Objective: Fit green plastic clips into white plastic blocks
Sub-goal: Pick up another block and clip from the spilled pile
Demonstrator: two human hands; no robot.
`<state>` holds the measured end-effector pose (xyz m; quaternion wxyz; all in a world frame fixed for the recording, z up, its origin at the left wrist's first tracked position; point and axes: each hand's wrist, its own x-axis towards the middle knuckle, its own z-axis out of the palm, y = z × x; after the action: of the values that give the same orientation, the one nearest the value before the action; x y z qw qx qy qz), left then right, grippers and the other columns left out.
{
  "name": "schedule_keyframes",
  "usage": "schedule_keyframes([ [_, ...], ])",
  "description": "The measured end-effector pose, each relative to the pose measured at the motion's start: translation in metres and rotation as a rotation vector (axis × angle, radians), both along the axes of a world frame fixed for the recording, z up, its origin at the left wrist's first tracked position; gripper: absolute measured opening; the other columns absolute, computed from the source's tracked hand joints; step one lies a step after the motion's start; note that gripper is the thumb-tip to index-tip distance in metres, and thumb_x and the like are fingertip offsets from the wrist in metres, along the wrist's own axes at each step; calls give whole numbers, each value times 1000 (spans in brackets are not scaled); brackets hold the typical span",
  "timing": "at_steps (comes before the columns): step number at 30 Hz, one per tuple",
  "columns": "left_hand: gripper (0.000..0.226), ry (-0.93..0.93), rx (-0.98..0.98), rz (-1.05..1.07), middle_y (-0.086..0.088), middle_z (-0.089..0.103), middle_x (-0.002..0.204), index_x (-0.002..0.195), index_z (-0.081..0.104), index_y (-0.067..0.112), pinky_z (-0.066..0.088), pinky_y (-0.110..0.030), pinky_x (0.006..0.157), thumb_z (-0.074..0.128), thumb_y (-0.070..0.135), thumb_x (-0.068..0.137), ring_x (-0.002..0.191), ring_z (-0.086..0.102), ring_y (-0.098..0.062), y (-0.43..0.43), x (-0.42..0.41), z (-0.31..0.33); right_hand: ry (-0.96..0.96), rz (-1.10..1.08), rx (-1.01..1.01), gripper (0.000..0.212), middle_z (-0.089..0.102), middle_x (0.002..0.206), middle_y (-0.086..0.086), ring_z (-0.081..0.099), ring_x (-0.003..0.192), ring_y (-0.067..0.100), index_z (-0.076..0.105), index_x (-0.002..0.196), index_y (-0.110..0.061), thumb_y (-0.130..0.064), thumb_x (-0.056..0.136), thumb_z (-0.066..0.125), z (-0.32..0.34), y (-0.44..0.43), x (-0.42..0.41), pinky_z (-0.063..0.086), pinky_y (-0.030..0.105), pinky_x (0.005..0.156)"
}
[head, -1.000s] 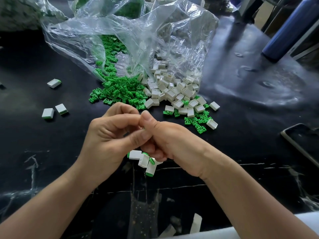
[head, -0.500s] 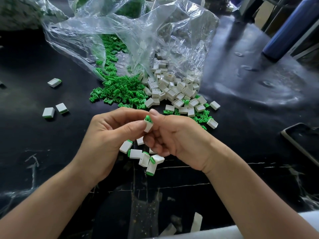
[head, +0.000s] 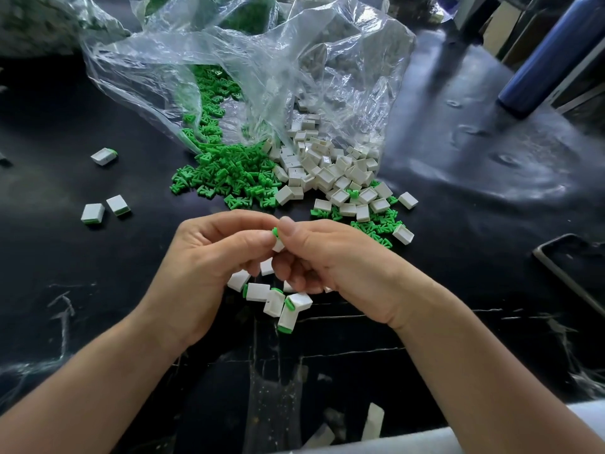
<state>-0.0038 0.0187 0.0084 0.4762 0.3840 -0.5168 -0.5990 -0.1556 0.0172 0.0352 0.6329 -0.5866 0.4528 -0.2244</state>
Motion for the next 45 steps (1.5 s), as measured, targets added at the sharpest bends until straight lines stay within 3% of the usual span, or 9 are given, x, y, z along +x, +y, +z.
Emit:
schedule_keyframes([
  [5, 25, -38, -2, -24, -20, 69, 76, 78, 76, 14, 48, -42, 69, 65, 29, 60, 66, 63, -27, -1, 2, -1, 54, 17, -46, 37, 50, 62, -11, 43, 56, 5, 51, 67, -18, -28, 98, 35, 0, -1, -1, 35, 11, 50],
  [12, 25, 13, 47, -81, -16, 72, 92, 80, 77, 13, 59, -35, 68, 71, 16, 56, 78, 69, -36, 0, 3, 0, 76, 65, -70, 34, 50, 59, -16, 44, 54, -1, 54, 68, -21, -30, 97, 37, 4, -1, -7, 37, 11, 54],
  [16, 23, 19, 85, -47, -9, 73, 96, 74, 77, 15, 59, -31, 67, 70, 25, 54, 81, 71, -28, 0, 4, 0, 70, 73, -53, 34, 44, 60, -12, 40, 54, 0, 50, 68, -20, -25, 98, 36, 1, 0, -5, 36, 12, 54],
  [23, 18, 49, 102, 4, -7, 74, 90, 68, 77, 15, 56, -24, 59, 61, 7, 64, 70, 71, -22, 1, 0, 1, 114, 26, -127, 40, 50, 49, -27, 47, 50, -8, 48, 61, -32, -26, 99, 37, -5, 1, 0, 33, 14, 56],
  [32, 18, 54, 105, 54, -6, 74, 91, 66, 76, 13, 55, -23, 56, 59, 6, 63, 67, 71, -21, 4, -3, 1, 154, -12, -152, 30, 50, 48, -31, 47, 52, -13, 51, 74, -34, -29, 99, 35, -8, 1, 4, 31, 16, 59],
  [35, 15, 52, 109, 52, -6, 74, 92, 66, 75, 13, 55, -22, 56, 63, 5, 60, 68, 71, -21, 4, -2, 1, 170, -21, -153, 25, 51, 50, -30, 48, 54, -12, 59, 92, -27, -29, 99, 35, -9, 1, 5, 32, 15, 60],
  [38, 15, 45, 100, 44, -6, 74, 93, 66, 75, 13, 55, -22, 56, 68, 6, 54, 70, 71, -21, 4, -1, -1, 196, -37, -156, 35, 49, 53, -21, 47, 53, -7, 61, 114, -12, -30, 99, 36, -11, 1, 5, 32, 16, 61],
  [42, 17, 50, 95, 48, -6, 73, 95, 65, 76, 14, 55, -23, 57, 69, 18, 51, 71, 71, -21, 4, -1, -2, 178, -48, -144, 34, 49, 50, -27, 47, 54, -13, 61, 115, -13, -30, 99, 36, -14, 1, 6, 32, 14, 62],
  [45, 15, 53, 106, 59, -6, 73, 93, 63, 75, 13, 55, -24, 57, 69, 14, 50, 69, 70, -22, 4, -1, -2, 168, -51, -132, 31, 49, 49, -29, 47, 53, -13, 64, 106, -16, -29, 99, 36, -15, 2, 8, 32, 14, 60],
])
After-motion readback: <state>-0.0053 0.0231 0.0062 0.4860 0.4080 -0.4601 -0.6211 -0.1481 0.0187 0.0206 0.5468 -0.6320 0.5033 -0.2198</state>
